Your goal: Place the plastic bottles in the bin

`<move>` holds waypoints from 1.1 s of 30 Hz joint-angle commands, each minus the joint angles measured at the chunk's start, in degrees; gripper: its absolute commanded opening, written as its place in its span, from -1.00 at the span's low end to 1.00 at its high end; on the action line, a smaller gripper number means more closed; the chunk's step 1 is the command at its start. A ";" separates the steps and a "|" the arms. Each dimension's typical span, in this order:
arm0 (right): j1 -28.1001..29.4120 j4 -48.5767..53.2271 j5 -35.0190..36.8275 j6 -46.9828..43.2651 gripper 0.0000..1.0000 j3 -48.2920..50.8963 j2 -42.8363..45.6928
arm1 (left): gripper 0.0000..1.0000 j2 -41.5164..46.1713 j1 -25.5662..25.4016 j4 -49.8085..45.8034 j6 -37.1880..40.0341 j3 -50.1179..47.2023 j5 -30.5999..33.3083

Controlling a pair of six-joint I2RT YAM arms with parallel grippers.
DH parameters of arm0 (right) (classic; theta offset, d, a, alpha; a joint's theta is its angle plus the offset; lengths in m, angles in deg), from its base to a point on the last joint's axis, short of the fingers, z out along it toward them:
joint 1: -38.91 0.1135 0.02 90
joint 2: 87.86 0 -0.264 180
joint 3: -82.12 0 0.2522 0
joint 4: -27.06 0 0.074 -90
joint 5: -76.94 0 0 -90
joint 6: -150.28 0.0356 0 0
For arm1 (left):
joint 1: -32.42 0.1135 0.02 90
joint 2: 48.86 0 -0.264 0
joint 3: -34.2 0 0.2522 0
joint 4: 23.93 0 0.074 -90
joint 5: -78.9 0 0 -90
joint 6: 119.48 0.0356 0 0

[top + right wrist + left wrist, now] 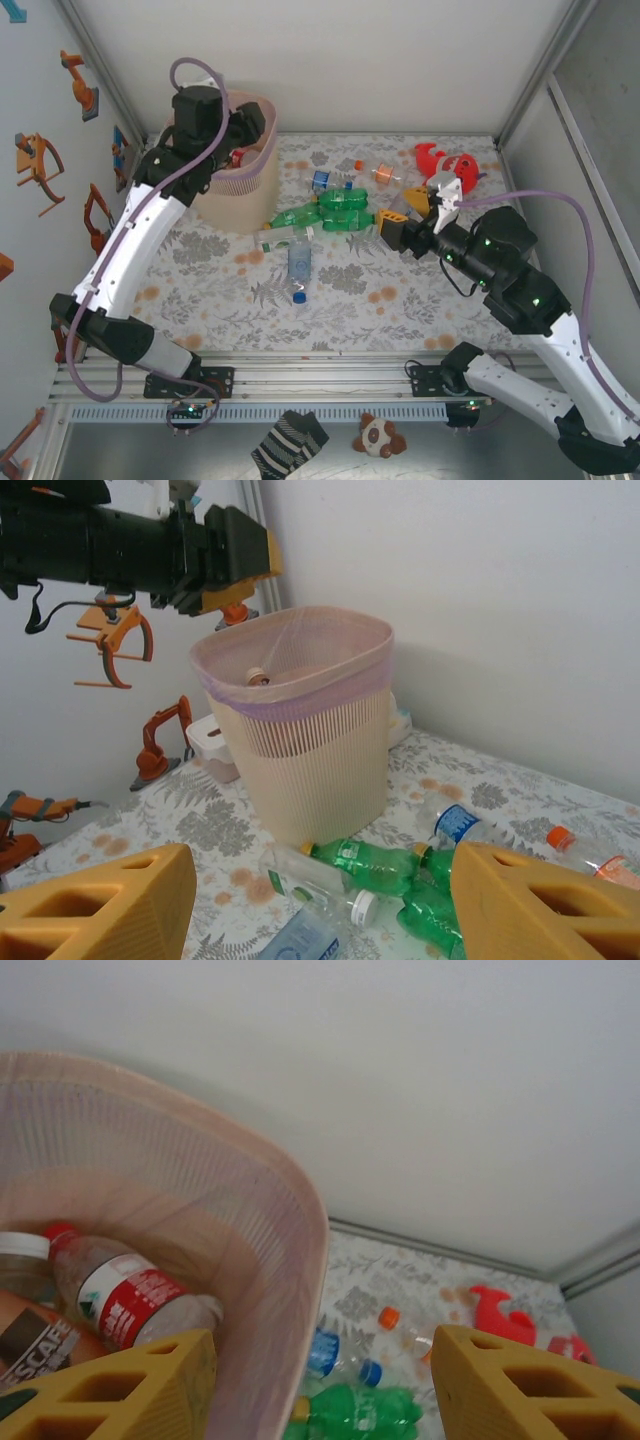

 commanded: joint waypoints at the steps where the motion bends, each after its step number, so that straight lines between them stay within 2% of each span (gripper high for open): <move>1: 0.44 -2.50 0.02 0.08 0.34 0.28 -0.23 | 0.16 1.48 -4.07 -4.56 4.90 -2.99 5.84; 6: 0.44 -2.05 0.23 0.18 0.34 0.20 -0.35 | 0.21 1.51 -10.25 -6.86 7.17 -7.84 11.17; 8: 0.44 -2.10 0.50 0.18 0.34 0.39 -0.31 | 0.22 0.72 -11.49 -8.50 7.04 -9.03 11.09; 13: 0.44 -1.53 0.73 -0.16 0.34 0.31 -0.27 | 0.27 -1.04 -14.43 -11.35 2.91 -12.99 12.31; 17: 0.44 -1.76 1.03 -0.26 0.35 0.85 -0.01 | 0.29 -2.75 -16.02 -12.58 -1.94 -16.66 11.23; 26: 0.44 -1.96 0.07 -0.56 0.35 0.60 -1.25 | 0.53 -10.40 -18.05 -11.70 -9.11 -20.70 6.23; 33: 0.44 -1.45 -0.02 -0.65 0.35 0.85 -0.76 | 0.57 -16.17 -18.45 -10.24 -13.30 -23.27 3.10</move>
